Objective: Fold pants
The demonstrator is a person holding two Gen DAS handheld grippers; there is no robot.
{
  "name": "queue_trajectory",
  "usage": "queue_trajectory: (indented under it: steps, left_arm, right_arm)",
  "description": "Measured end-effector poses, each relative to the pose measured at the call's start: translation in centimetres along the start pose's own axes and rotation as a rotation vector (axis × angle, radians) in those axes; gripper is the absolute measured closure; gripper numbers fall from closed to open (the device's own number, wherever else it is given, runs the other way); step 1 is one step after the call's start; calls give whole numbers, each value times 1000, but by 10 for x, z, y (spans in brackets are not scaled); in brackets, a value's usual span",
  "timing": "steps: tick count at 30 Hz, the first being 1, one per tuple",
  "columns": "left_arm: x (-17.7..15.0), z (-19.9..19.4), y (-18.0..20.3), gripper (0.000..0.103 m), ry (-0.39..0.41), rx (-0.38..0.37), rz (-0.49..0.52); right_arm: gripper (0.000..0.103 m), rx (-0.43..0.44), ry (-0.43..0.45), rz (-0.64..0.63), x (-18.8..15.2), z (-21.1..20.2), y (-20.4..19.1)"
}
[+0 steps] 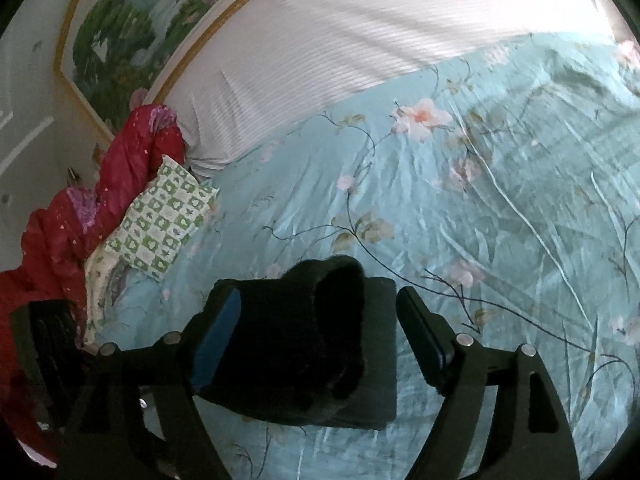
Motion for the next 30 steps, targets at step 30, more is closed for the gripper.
queue_trajectory:
  steps: [30]
  left_arm:
    - [-4,45,-86,23,-96,66,-204]
  right_arm:
    - [18,-72,-120,117,-39,41,19]
Point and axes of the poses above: each gripper's, at about its wrist camera, not at the fingertips, and z roughly the way its jaws point, y to its right, x to its top, the point moved 7 cm from there along z, roughly the way its jaws point, and after that the axes turned 5 degrees about y, right-handed, at the moved point
